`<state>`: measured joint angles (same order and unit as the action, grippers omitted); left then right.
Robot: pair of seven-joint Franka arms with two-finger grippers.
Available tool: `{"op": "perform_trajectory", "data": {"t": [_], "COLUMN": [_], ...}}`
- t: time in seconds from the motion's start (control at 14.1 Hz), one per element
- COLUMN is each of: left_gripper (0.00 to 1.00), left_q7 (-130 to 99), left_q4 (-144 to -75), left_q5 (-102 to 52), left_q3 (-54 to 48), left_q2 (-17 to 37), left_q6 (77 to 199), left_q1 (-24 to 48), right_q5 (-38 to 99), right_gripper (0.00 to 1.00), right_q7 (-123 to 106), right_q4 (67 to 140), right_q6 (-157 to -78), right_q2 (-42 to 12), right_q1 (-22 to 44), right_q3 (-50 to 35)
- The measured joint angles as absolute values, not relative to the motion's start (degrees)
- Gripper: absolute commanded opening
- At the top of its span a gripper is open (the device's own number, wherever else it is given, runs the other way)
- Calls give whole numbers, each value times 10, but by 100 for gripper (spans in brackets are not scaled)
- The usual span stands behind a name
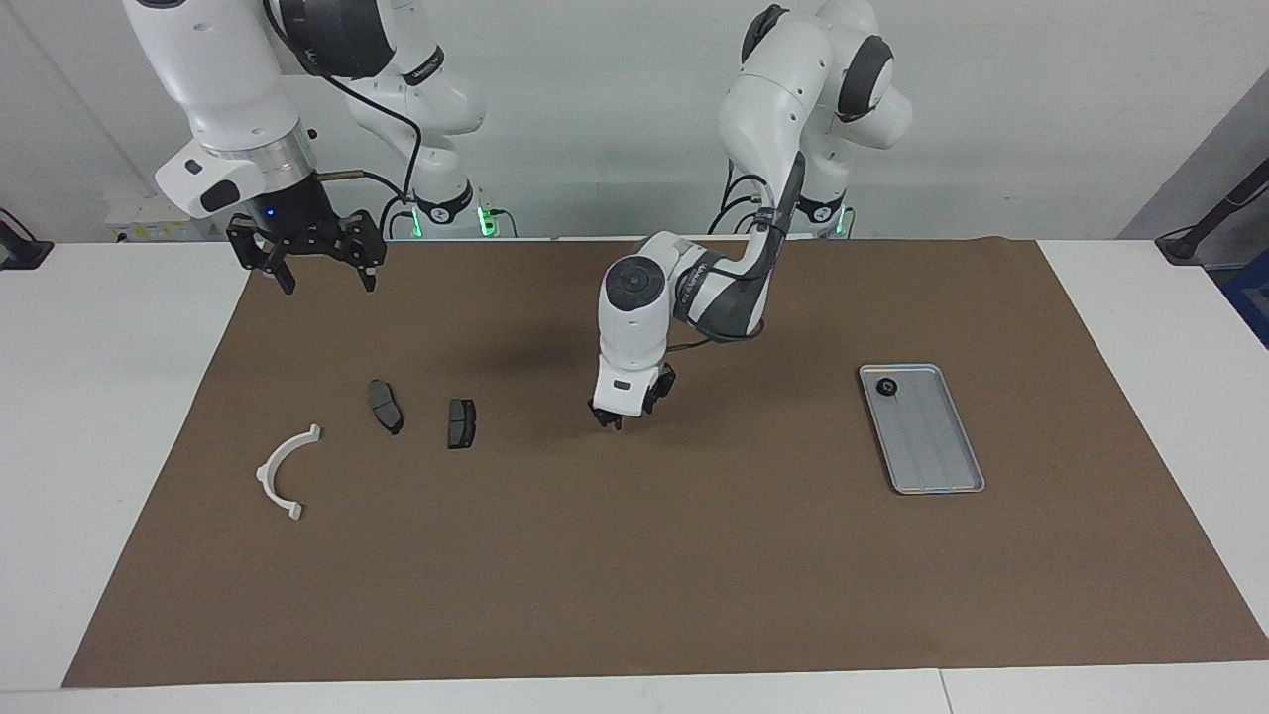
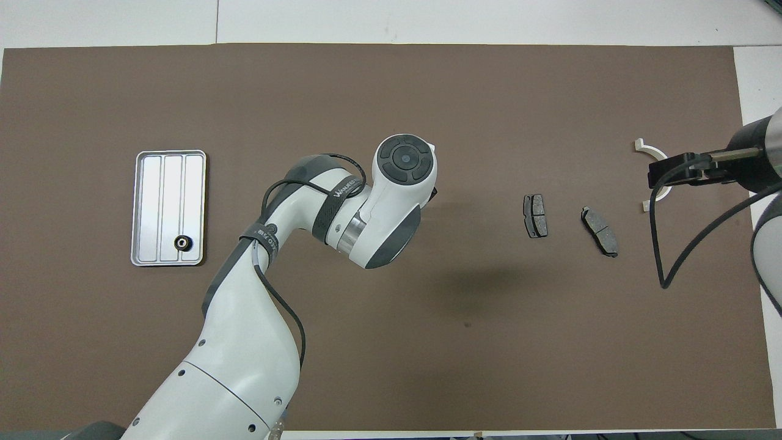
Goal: Pick bearing gear from pile to tray
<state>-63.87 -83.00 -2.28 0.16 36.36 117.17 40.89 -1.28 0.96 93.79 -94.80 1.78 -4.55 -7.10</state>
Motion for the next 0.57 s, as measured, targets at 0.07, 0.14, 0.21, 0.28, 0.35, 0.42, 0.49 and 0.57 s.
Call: {"op": "perform_trajectory", "data": {"t": [0.07,0.14,0.21,0.28,0.35,0.42,0.49,0.57], "left_gripper": [56,56,56,56,56,56,56,56], "left_q7": [-639,-639,-639,-639,-639,-639,-641,-644], "left_q4": [-830,-830,-830,-830,-832,-835,-839,-841], "left_q5": [-23,-23,-23,-23,-23,-23,-23,-23], "left_q3": [2,2,2,2,1,1,1,0], "left_q2": [364,364,364,364,363,363,363,363], "left_q6": [1169,1167,1165,1164,1163,1163,1163,1163], "left_q1": [409,409,409,409,410,410,410,411], "right_q5": [-13,-13,-13,-13,-13,-13,-13,-13], "right_gripper": [100,100,100,100,100,100,100,100], "right_q7": [9,6,3,1,-2,-2,-3,-3], "right_q4": [938,937,936,936,936,934,931,928], "right_q6": [-948,-948,-948,-948,-948,-948,-948,-948], "right_q2": [19,19,19,19,19,19,19,19], "right_q1": [-46,-46,-46,-46,-45,-44,-42,-34], "right_q3": [-71,-71,-71,-71,-72,-72,-72,-71]}}
